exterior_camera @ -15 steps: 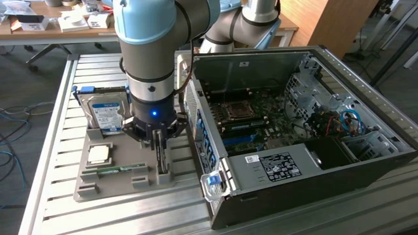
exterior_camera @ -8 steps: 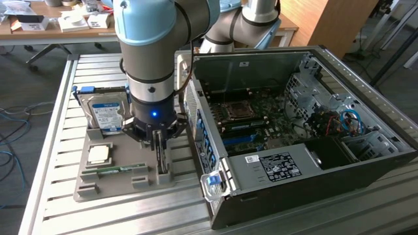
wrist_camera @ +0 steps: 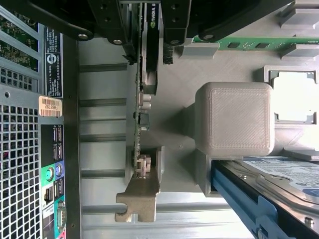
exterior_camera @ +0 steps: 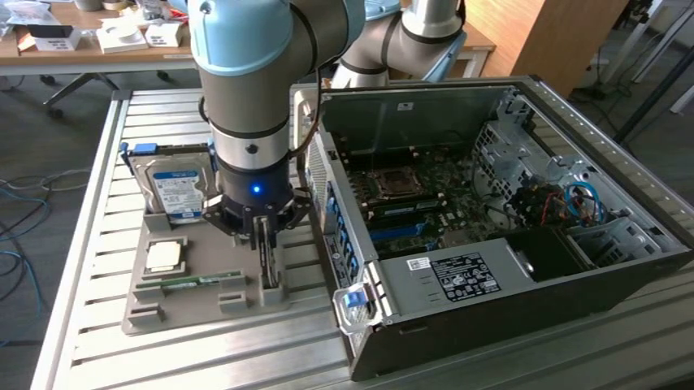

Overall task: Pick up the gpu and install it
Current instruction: 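Pick up the gpu and move the gpu toward the slot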

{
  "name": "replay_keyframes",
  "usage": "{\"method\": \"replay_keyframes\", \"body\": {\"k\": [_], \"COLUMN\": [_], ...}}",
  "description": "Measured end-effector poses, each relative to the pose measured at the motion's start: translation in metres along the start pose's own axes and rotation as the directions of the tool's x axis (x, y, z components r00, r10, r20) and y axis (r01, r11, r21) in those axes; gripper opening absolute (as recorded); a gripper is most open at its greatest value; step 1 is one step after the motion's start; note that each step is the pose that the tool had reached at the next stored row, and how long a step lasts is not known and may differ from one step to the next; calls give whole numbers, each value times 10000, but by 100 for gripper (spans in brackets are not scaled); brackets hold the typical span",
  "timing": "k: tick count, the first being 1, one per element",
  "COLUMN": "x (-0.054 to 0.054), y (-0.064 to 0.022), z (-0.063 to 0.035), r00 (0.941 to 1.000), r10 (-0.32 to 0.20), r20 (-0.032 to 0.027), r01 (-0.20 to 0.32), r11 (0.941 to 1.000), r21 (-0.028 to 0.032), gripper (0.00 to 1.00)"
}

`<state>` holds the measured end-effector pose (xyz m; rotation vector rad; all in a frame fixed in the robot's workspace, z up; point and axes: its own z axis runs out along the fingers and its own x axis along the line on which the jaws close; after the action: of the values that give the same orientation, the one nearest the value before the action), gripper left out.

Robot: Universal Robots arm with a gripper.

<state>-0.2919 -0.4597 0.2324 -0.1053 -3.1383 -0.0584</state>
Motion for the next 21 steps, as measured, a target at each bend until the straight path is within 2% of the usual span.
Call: {"method": "replay_keyframes", "body": {"k": [2,3,9,15,21], "x": [0,0,0,1,0], "y": [0,0,0,-1,0], "z": [-1,0,1,10,11], "r00": [10000,10000,10000,9972,9969], "r10": [1,0,-16,-746,-783], "r20": [-2,-2,-1,-31,-30], "r01": [-1,0,16,746,783], "r11": [10000,10000,10000,9972,9969], "r21": [0,0,1,3,0], "gripper": [31,26,26,26,26]}}
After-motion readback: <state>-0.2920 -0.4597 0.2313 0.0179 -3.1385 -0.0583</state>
